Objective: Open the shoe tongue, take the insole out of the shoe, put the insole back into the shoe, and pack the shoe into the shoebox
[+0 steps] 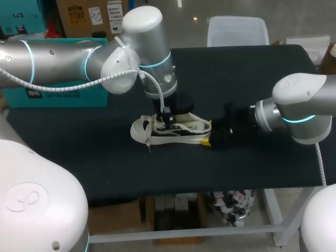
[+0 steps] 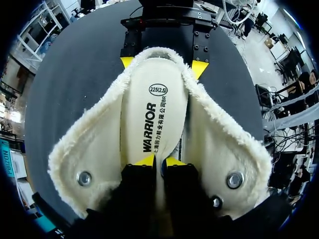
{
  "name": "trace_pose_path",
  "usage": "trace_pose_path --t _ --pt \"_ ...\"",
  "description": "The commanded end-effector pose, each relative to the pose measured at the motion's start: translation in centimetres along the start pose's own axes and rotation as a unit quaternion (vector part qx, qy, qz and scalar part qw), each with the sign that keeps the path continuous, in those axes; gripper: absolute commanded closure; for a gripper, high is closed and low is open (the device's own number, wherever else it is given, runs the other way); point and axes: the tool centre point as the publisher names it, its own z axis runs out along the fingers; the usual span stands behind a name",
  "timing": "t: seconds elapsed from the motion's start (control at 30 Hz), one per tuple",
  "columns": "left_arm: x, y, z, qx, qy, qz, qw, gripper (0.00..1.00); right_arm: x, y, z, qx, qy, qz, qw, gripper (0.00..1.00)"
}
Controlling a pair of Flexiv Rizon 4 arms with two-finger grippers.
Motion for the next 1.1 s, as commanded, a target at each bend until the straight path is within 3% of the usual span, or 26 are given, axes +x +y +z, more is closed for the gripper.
trace_pose_path --t 0.03,0.3,0.67,1.1 --pt "0.7 -0.4 -0.2 0.023 0.006 -0.002 1.0 1.0 0.0 -0.5 0.3 -0.001 0.003 0.0 1.0 1.0" --pt "1.3 -1.4 -2.7 0.044 -0.01 -0.017 0.999 1.0 0.0 -0.5 0.3 -0.001 0.003 0.0 1.0 1.0" --pt "1.3 -1.5 -4.9 0.104 0.0 -0.033 0.994 1.0 0.0 -0.5 0.3 -0.001 0.003 0.0 1.0 1.0" --pt "1.4 -2.9 -8.0 0.176 0.001 -0.013 0.984 1.0 0.0 -0.5 0.3 -0.001 0.003 0.0 1.0 1.0"
